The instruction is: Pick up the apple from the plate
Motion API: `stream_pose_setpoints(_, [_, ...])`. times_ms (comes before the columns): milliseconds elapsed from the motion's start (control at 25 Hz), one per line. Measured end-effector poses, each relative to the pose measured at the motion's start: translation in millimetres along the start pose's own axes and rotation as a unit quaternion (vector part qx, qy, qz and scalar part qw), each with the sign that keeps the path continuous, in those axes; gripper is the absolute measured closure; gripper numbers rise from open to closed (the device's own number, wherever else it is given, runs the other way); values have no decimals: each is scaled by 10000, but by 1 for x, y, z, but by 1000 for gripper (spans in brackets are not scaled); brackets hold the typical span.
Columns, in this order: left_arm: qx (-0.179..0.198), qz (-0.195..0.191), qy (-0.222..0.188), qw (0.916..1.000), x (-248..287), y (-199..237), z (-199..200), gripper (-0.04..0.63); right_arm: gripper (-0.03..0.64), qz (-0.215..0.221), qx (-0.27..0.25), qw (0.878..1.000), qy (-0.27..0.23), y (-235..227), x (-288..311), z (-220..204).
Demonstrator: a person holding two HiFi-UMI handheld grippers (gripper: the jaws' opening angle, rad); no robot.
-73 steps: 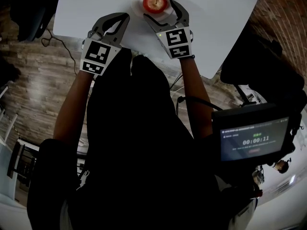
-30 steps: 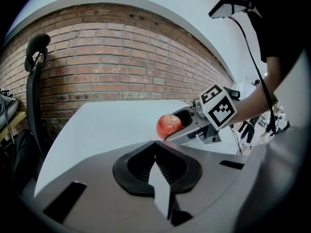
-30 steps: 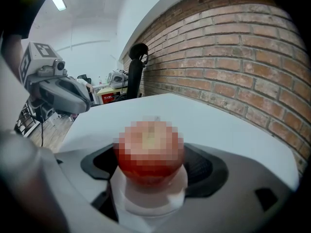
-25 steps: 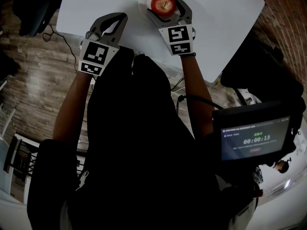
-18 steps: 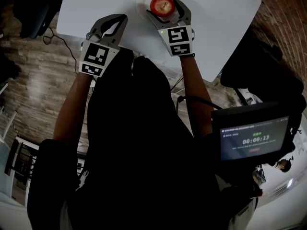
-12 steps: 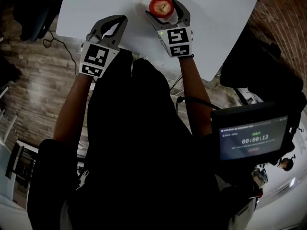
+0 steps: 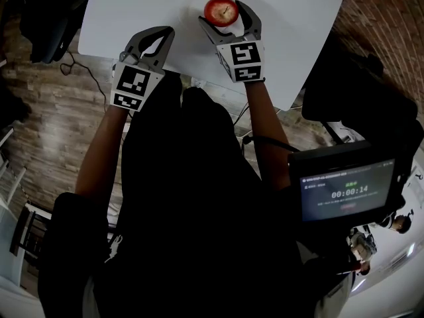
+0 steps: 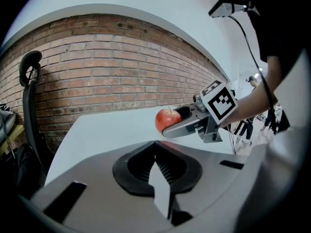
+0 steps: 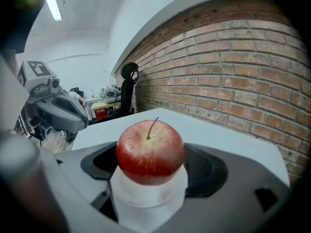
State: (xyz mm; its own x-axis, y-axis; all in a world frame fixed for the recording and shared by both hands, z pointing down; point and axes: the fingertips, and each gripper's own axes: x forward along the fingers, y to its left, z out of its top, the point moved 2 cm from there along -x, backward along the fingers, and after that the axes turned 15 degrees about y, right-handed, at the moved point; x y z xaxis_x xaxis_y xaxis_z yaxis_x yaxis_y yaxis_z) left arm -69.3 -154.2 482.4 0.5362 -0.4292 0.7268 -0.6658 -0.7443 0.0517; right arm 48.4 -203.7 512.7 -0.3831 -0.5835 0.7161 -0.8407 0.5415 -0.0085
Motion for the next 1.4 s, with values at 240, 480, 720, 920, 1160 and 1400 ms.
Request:
stream_pose_setpoints(240, [134,-41,-87,9999,-7,-10,13,589,216,-62,128,9996,-247,-2,-28,14])
stream_pose_setpoints(480, [355,-125,-227,9990,-14,-25,29,589,216,-254,285,9980,-513,-5,-63,23])
stream_pose_setpoints(720, [503,-230,-312,9980,-16,-32,38,589,216,-387,368,9962,-691,-2,-87,29])
stream_pose_setpoints(920, [585,-313,-319,9973,-8,-28,41,589,216,-459,418,9954,-733,-5,-88,30])
stream_pose_setpoints(1160, [632,-298,-472,9964,-22,-53,56,589,216,-586,354,9941,-842,-5,-123,23])
stream_pose_setpoints(1400, [684,-264,-576,9956,-34,-60,64,589,216,-673,356,9915,-1054,-4,-149,29])
